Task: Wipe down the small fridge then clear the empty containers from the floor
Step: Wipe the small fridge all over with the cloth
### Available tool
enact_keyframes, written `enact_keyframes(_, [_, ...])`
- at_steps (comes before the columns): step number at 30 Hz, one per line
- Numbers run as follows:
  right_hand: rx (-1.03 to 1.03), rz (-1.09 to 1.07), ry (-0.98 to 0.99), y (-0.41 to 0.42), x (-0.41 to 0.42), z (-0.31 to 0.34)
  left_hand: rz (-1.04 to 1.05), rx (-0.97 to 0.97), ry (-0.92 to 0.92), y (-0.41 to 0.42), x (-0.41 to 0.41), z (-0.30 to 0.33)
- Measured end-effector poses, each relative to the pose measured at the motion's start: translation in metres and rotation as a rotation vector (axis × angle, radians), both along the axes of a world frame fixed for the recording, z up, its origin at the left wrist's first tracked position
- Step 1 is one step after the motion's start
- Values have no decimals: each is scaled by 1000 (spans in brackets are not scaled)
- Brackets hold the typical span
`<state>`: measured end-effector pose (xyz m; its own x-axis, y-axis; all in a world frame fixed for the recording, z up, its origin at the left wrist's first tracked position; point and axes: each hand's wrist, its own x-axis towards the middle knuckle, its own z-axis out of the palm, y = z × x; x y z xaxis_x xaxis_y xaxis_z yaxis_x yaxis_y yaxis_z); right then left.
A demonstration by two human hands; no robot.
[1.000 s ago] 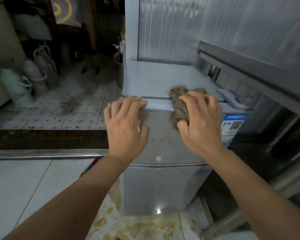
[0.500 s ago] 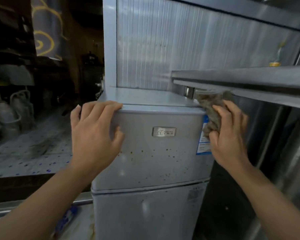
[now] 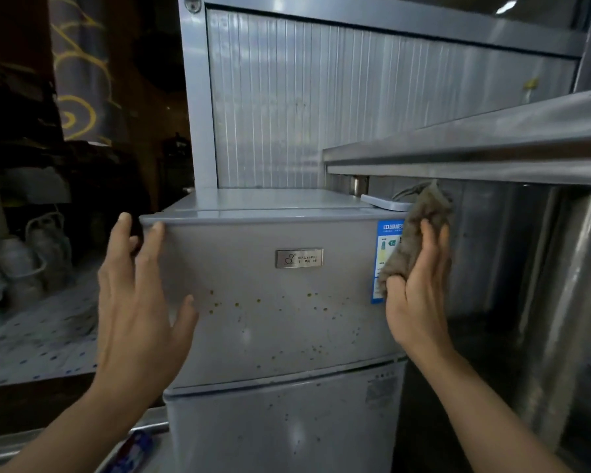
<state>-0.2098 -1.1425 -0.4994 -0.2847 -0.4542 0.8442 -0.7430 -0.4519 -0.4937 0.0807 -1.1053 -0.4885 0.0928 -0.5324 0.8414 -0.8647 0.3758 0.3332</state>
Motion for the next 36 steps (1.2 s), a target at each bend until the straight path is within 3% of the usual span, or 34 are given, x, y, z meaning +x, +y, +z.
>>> enact_keyframes(4, [6,43,-6,-3,7,-10,-70,40,246,-3,2,-11])
enact_keyframes(8, [-34,-63,-6,1,45,-10,-122,30,283,-6,4,-17])
enact_keyframes(13, [-140,15,79,10,115,-14,-147,30,297,-6,2,-18])
enact_keyframes(18, [-170,-20,214,7,72,-17,-143,56,272,-4,4,-19])
enact_keyframes(24, [-209,-116,-113,10,85,0,-131,70,326,-4,4,-18])
enact_keyframes(29, [-203,-38,173,19,143,4,-142,84,340,-4,5,-17])
enact_keyframes(33, [-220,-72,435,19,134,5,-150,93,340,-2,4,-16])
enact_keyframes(36, [-184,-158,402,14,104,2,-182,118,341,0,7,-17])
